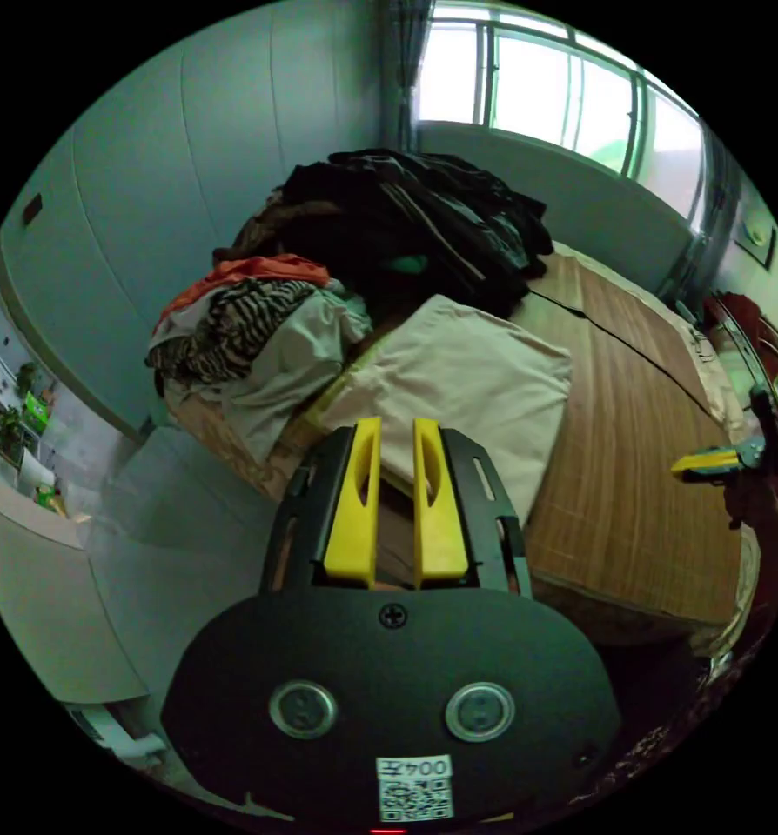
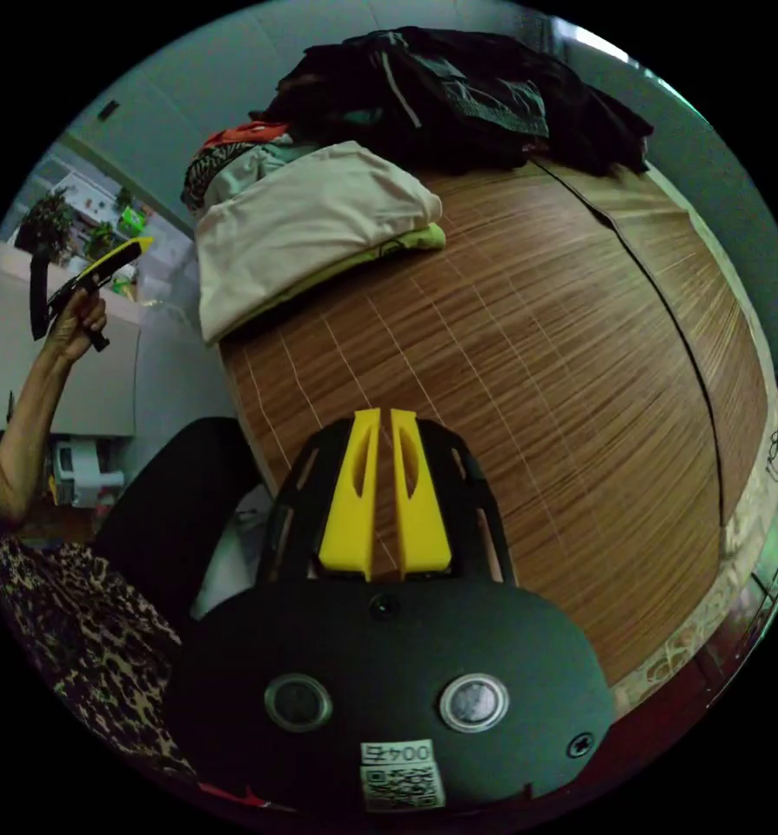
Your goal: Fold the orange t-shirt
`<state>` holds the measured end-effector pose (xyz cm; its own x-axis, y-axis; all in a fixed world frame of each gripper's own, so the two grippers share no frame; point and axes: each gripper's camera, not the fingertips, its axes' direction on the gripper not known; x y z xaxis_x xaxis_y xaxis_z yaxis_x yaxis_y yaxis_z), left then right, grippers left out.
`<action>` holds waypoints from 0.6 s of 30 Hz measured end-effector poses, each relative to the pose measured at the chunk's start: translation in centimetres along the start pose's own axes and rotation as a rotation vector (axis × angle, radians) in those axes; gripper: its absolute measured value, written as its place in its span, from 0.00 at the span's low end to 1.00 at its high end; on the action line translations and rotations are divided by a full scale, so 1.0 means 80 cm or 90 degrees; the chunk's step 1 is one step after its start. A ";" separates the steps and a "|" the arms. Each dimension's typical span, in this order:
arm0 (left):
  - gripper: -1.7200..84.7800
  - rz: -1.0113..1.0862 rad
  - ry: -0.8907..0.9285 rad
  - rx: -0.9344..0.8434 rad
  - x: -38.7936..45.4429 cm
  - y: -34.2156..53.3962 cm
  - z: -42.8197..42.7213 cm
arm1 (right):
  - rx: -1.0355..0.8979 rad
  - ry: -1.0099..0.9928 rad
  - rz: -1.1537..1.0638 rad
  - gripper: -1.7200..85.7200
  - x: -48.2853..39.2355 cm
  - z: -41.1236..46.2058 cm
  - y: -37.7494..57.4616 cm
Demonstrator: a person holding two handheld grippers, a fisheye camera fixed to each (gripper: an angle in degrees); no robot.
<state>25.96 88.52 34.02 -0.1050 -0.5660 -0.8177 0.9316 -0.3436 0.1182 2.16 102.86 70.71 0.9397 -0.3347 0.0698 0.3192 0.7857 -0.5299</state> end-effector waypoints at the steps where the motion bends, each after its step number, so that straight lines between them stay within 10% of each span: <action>1: 0.09 0.007 -0.028 -0.007 -0.013 -0.033 0.003 | -0.011 -0.007 0.004 0.07 -0.001 -0.001 -0.004; 18: 0.15 0.205 -0.202 -0.198 -0.144 -0.458 0.166 | -0.197 -0.044 0.346 0.09 -0.092 -0.157 -0.001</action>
<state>-11.59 97.65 46.56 0.1478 -0.8205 -0.5521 0.9879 0.0954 0.1227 -6.34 98.72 59.67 0.9667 0.1128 -0.2295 -0.2471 0.6437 -0.7243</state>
